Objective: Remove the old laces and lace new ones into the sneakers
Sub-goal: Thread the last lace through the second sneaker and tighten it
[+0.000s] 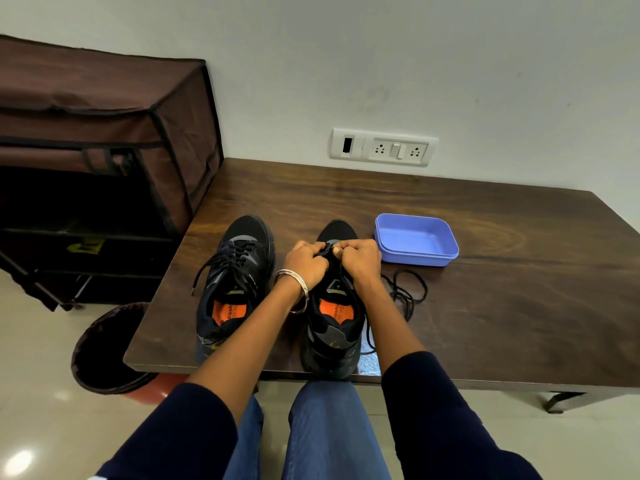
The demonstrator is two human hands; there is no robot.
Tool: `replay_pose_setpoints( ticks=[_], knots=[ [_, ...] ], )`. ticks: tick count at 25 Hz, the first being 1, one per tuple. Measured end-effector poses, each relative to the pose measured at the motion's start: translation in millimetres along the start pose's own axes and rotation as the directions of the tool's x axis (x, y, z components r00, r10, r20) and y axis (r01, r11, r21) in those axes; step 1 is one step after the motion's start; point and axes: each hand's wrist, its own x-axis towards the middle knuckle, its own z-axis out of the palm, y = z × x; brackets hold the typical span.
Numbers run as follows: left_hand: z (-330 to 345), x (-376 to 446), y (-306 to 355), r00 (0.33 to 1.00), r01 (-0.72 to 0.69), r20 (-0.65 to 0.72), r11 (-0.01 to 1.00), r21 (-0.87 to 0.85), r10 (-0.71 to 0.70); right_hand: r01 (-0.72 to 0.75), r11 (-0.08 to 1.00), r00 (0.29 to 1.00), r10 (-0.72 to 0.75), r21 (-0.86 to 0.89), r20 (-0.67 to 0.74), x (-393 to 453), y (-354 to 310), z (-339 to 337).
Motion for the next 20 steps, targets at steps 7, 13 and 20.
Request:
replay_pose_setpoints(
  ticks=[7, 13, 20],
  knots=[
    [-7.0, 0.3, 2.2, 0.999, -0.034, 0.044, 0.996, 0.077, 0.031, -0.020, 0.993, 0.996, 0.011, -0.118, -0.084, -2.9, -8.3, 2.1],
    [-14.4, 9.3, 0.5, 0.997, 0.007, 0.083, 0.997, -0.082, 0.000, 0.038, 0.993, 0.991, -0.052, -0.108, -0.126, -7.9, -1.5, 5.3],
    [1.6, 17.6, 16.8, 0.948, 0.069, -0.307, 0.996, -0.050, -0.081, 0.083, 0.993, 0.994, -0.088, -0.080, -0.072, -2.6, 5.5, 2.8]
  ],
)
